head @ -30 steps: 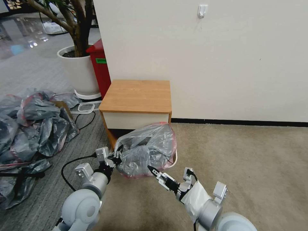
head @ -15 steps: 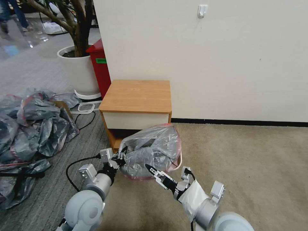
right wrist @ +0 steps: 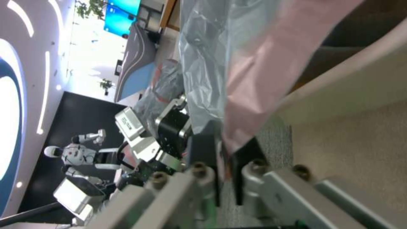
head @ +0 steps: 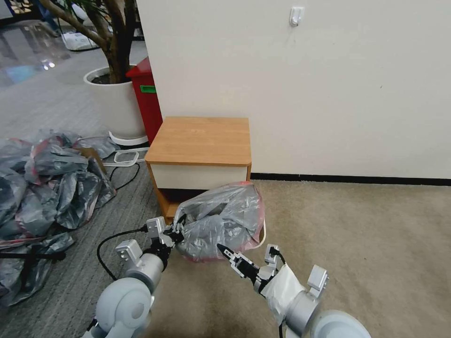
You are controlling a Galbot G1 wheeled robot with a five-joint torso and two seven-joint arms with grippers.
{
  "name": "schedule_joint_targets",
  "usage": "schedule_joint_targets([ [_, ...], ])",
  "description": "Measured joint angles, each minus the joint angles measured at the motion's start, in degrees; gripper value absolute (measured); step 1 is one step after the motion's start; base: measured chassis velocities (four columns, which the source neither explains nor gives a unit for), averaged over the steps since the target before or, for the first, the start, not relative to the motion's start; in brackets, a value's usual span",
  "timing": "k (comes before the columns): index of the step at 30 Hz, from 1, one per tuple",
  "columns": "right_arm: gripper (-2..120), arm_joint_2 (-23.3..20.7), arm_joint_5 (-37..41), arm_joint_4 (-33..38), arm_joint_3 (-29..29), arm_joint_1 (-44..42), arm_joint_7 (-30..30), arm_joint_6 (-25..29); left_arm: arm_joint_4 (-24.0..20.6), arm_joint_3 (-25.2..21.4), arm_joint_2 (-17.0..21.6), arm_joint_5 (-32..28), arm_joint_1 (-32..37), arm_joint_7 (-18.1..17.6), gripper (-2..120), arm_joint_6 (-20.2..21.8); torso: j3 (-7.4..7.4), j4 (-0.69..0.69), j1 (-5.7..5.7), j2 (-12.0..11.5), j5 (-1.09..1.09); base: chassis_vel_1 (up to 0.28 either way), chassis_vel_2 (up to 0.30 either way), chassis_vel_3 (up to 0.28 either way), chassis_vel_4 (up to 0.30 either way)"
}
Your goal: Pick up the garbage bag from the table and place it over the trash can.
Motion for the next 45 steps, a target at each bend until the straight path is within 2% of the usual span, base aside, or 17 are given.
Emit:
schedule_joint_targets([
  [1,0,0.0,0.0,0.0,0.0,-0.1,0.0,0.0,0.1,0.1,0.0,0.0,-0.1,-0.1,7,0.0,0.00,0.00,0.00,0.0,0.00,0.000,0.000,0.000,0.000],
  [13,0,-0.9,-2.1,-1.1,-0.6,-1.4,-0.3,-0.3,0.8,0.0,-0.5,-3.7,-1.7,-1.9,7,0.6,0.00,0.00,0.00,0.0,0.00,0.000,0.000,0.000,0.000],
  [16,0,-1.0,-3.7,-2.3,0.1,-1.6,-1.2,-0.3,0.6,-0.6,-0.3,-6.0,-2.0,-2.4,7,1.2,0.00,0.00,0.00,0.0,0.00,0.000,0.000,0.000,0.000],
  [24,0,-1.0,-6.2,-3.8,3.4,-1.3,-2.2,-0.3,0.6,-1.3,-0.1,-7.0,-1.9,-2.4,7,1.4,0.00,0.00,0.00,0.0,0.00,0.000,0.000,0.000,0.000],
  [39,0,-2.4,-8.0,-1.6,6.7,-5.4,-4.9,-0.1,0.6,-2.1,-0.5,-7.5,-1.4,-2.7,7,1.5,0.00,0.00,0.00,0.0,0.00,0.000,0.000,0.000,0.000],
  [42,5,-2.4,-9.5,-0.6,6.7,-6.8,-6.0,-0.1,0.7,-2.2,-0.5,-7.6,-1.4,-2.9,7,1.5,0.00,0.00,0.00,0.0,0.00,0.000,0.000,0.000,0.000],
  [43,14,-2.4,-10.8,0.2,6.8,-8.0,-6.8,0.0,0.9,-2.4,-0.6,-7.6,-1.5,-3.1,7,1.5,0.00,0.00,0.00,0.0,0.00,0.000,0.000,0.000,0.000],
  [45,20,-2.6,-13.9,1.2,7.3,-10.1,-8.2,1.1,1.3,-2.5,-0.8,-7.6,-1.7,-3.5,7,1.5,0.00,0.00,0.00,0.0,0.00,0.000,0.000,0.000,0.000],
])
